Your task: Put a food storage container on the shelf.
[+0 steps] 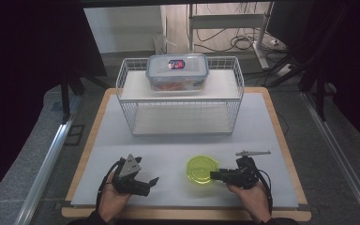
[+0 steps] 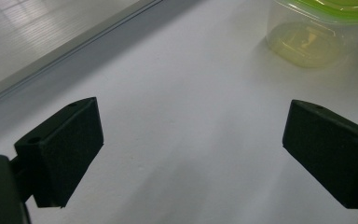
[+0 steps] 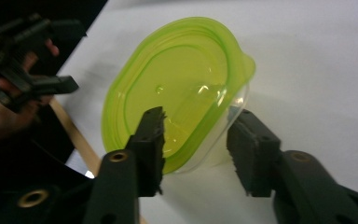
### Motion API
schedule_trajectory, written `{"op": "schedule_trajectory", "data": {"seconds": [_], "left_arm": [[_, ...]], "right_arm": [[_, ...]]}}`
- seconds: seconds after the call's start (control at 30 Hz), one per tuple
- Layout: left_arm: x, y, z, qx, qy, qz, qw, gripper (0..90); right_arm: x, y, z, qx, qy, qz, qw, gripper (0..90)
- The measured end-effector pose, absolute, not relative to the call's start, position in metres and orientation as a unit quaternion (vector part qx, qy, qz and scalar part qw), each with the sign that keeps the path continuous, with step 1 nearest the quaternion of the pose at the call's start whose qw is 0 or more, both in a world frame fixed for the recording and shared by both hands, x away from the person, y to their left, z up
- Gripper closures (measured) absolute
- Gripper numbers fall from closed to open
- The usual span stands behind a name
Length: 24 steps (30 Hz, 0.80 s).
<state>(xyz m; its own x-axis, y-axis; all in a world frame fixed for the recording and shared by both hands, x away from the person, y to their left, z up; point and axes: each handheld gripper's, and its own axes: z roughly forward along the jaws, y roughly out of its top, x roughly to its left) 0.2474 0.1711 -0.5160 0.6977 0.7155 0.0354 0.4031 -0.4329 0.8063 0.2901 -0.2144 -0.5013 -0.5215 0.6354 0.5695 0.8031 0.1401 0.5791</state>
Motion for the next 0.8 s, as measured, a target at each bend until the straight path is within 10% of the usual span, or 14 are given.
{"op": "schedule_trajectory", "data": {"seconds": [0.3, 0.8], "left_arm": [[0.247, 0.171, -0.516, 0.825, 0.338, 0.191, 0.410, 4.8], [0.247, 0.172, -0.516, 0.823, 0.341, 0.191, 0.412, 4.8]], "right_arm": [[0.301, -0.229, -0.515, -0.521, -0.678, -0.487, 0.178, 79.4], [0.316, -0.218, -0.477, -0.489, -0.696, -0.497, 0.170, 80.8]]}}
